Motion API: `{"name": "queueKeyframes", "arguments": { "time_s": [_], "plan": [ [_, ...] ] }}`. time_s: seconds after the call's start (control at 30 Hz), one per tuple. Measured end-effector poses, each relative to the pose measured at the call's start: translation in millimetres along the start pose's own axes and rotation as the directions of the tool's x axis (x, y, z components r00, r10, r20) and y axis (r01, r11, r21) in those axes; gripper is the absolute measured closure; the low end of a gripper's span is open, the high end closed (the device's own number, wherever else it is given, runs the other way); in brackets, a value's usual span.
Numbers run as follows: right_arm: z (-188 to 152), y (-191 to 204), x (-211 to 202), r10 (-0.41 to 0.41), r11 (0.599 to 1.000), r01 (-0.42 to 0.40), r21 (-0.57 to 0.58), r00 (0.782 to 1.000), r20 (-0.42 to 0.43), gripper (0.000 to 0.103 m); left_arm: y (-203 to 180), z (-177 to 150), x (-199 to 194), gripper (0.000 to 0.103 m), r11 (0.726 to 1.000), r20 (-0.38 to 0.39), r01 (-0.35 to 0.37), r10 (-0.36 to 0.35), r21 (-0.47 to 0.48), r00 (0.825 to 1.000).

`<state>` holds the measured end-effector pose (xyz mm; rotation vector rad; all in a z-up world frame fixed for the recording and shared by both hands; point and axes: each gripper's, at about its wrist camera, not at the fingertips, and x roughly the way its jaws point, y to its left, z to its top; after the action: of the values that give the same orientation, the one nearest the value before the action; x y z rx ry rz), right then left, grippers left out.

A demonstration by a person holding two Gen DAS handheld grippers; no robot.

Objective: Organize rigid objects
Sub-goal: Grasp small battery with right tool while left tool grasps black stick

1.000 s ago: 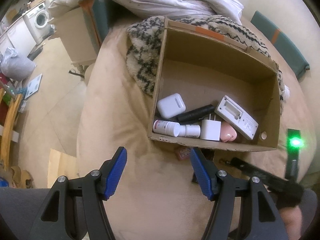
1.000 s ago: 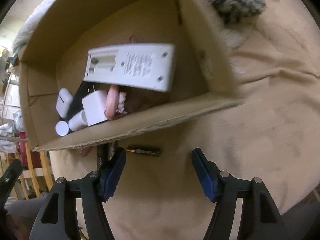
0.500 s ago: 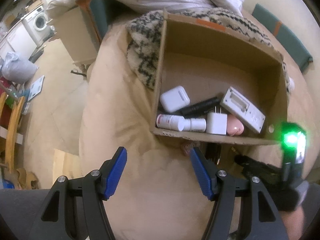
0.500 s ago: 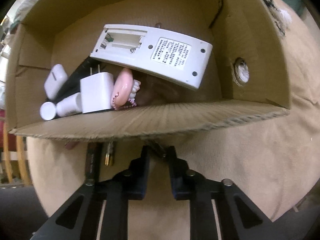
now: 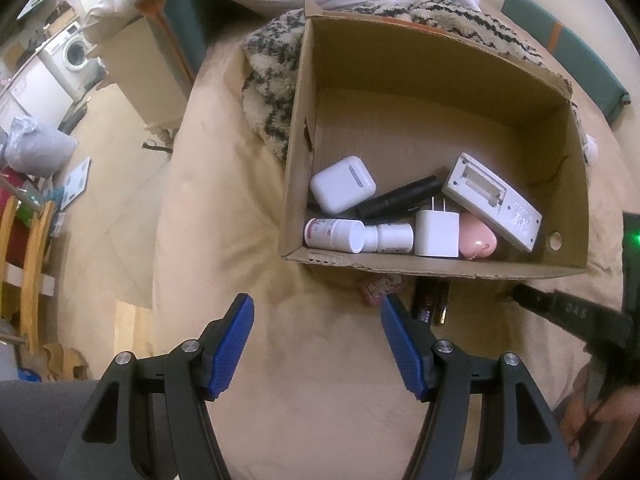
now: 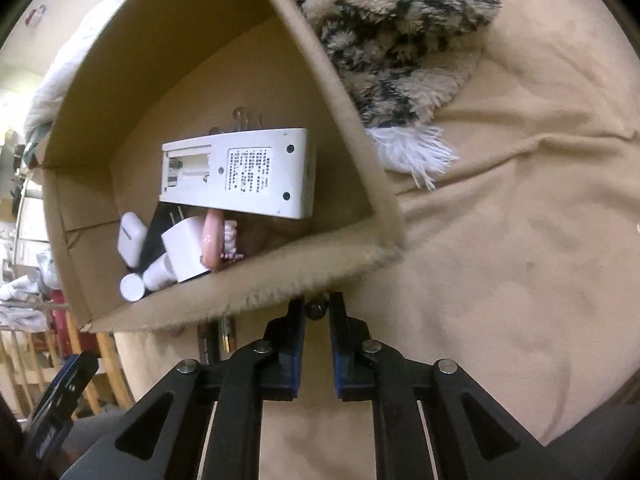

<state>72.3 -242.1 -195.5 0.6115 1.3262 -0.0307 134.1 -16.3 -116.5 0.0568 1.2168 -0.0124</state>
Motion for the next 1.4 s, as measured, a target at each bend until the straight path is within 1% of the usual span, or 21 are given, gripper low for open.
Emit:
{"name": "queueKeyframes", "arguments": {
  "time_s": [0.03, 0.1, 0.23, 0.27, 0.33, 0.43, 0.57, 0.67, 0.7, 0.77, 0.8, 0.87, 0.9, 0.93, 1.0, 1.03, 1.07, 1.17, 1.23, 1.3, 1.4],
  "plan": [
    [0, 1, 2, -0.008, 1.0, 0.008, 0.01, 1.0, -0.004, 0.084, 0, 0, 1, 0.04, 1.0, -0.001, -0.002, 0.002, 0.0, 1.0],
    [5, 1, 6, -0.098, 0.995, 0.098, -0.014, 0.995, -0.002, 0.082, 3, 0, 2, 0.04, 1.0, -0.004, -0.007, 0.007, -0.006, 1.0],
    [6, 0, 16, -0.101, 0.995, 0.101, 0.008, 0.995, -0.026, 0.081, 4, -3, 7, 0.04, 1.0, -0.018, -0.008, 0.008, -0.01, 1.0],
    [7, 3, 16, -0.102, 0.995, 0.102, -0.002, 0.995, -0.018, 0.081, 1, -5, 11, 0.04, 1.0, -0.024, -0.017, 0.018, 0.004, 1.0],
    [2, 13, 18, -0.132, 0.99, 0.131, -0.058, 0.991, -0.013, 0.081, -12, -8, 22, 0.04, 0.998, -0.052, -0.026, 0.03, 0.064, 0.998],
    [-14, 28, 23, -0.161, 0.98, 0.156, -0.126, 0.987, -0.027, 0.081, -36, -12, 39, 0.04, 0.987, -0.087, -0.041, 0.054, 0.154, 0.995],
    [-29, 36, 22, -0.14, 0.979, 0.13, -0.16, 0.989, -0.056, 0.081, -63, -15, 65, 0.04, 0.981, -0.156, -0.002, 0.033, 0.195, 0.987],
    [-35, 37, 23, -0.116, 0.982, 0.104, -0.158, 0.991, -0.064, 0.081, -86, -14, 83, 0.04, 0.969, -0.177, -0.01, 0.055, 0.246, 0.983],
    [-25, 28, 13, -0.108, 0.982, 0.097, -0.159, 0.992, -0.066, 0.081, -92, -13, 87, 0.04, 0.97, -0.184, 0.0, 0.046, 0.245, 0.982],
    [-20, 17, 9, -0.097, 0.982, 0.084, -0.168, 0.993, -0.069, 0.081, -101, -9, 96, 0.04, 0.967, -0.194, -0.047, 0.097, 0.249, 0.976],
    [-11, 16, 10, -0.092, 0.982, 0.079, -0.174, 0.993, -0.072, 0.081, -103, -8, 100, 0.04, 0.968, -0.198, -0.067, 0.118, 0.243, 0.973],
    [-18, 16, 11, -0.075, 0.983, 0.06, -0.174, 0.994, -0.082, 0.084, -106, -5, 104, 0.04, 0.969, -0.205, -0.085, 0.133, 0.23, 0.97],
    [-12, 13, 12, -0.068, 0.984, 0.051, -0.173, 0.994, -0.089, 0.085, -107, -4, 105, 0.041, 0.969, -0.204, -0.089, 0.138, 0.232, 0.969],
    [-12, 11, 11, -0.058, 0.985, 0.041, -0.169, 0.994, -0.094, 0.086, -108, -3, 105, 0.043, 0.968, -0.202, -0.089, 0.138, 0.233, 0.97],
    [-10, 7, 12, -0.041, 0.986, 0.024, -0.164, 0.994, -0.102, 0.087, -107, -1, 105, 0.055, 0.974, -0.214, -0.072, 0.118, 0.213, 0.97],
    [-8, 5, 11, -0.031, 0.987, 0.013, -0.16, 0.994, -0.108, 0.088, -105, -1, 104, 0.059, 0.979, -0.223, -0.067, 0.111, 0.194, 0.969],
    [-7, 3, 11, -0.023, 0.988, 0.005, -0.155, 0.993, -0.113, 0.089, -104, -2, 104, 0.079, 0.98, -0.226, -0.07, 0.113, 0.187, 0.968],
    [-4, -2, 12, 0.004, 0.991, -0.021, -0.134, 0.992, -0.129, 0.091, -100, -2, 97, 0.093, 0.979, -0.229, -0.075, 0.118, 0.191, 0.966],
    [-2, -4, 13, 0.012, 0.99, -0.03, -0.137, 0.991, -0.134, 0.091, -94, -4, 93, 0.093, 0.983, -0.241, -0.057, 0.098, 0.172, 0.966],
    [4, -7, 14, 0.017, 0.99, -0.036, -0.136, 0.991, -0.136, 0.092, -91, -7, 89, 0.093, 0.982, -0.233, -0.063, 0.105, 0.18, 0.967],
    [6, -11, 17, 0.024, 0.991, -0.041, -0.124, 0.991, -0.134, 0.092, -83, -14, 85, 0.093, 0.984, -0.226, -0.055, 0.093, 0.169, 0.97]
  ]
}}
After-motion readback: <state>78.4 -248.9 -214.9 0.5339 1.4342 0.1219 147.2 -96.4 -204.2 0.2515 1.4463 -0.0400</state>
